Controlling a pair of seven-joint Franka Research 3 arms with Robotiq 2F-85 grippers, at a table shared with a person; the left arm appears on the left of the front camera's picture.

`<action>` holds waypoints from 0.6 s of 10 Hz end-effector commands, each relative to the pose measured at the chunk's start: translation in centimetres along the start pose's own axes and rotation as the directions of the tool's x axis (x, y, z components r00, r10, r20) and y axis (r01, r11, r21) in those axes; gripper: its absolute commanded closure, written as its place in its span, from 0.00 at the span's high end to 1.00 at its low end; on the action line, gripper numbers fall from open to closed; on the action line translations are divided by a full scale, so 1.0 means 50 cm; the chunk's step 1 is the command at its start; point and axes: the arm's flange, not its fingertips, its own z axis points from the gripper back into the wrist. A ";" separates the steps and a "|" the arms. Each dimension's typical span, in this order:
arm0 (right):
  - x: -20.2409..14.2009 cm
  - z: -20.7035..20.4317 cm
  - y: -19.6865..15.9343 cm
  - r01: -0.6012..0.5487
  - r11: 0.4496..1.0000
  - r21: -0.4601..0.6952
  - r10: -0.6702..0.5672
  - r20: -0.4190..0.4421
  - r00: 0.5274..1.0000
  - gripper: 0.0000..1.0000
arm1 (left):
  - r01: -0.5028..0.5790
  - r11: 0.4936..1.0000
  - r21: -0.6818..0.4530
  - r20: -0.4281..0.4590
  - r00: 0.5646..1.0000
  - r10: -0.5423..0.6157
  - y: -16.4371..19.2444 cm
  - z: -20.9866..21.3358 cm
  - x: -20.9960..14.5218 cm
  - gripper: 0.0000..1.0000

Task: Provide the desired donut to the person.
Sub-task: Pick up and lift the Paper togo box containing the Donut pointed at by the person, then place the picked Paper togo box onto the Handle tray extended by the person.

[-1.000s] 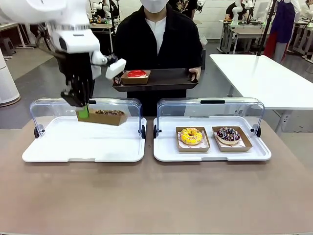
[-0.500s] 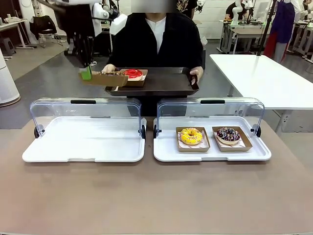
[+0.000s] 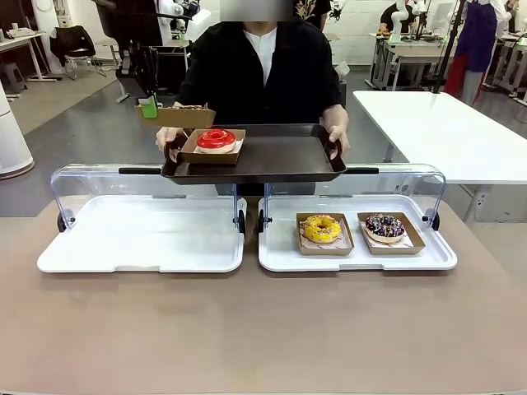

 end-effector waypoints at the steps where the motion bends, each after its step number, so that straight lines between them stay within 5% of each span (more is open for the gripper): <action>1: -0.001 -0.003 0.000 -0.006 1.000 0.002 0.006 0.015 1.000 1.00 | 0.005 1.000 0.003 -0.004 1.000 -0.005 -0.015 0.004 0.002 0.00; 6: -0.001 -0.003 0.000 -0.006 1.000 0.002 0.006 0.015 1.000 1.00 | 0.005 1.000 0.003 -0.004 1.000 -0.005 -0.015 0.004 0.002 0.00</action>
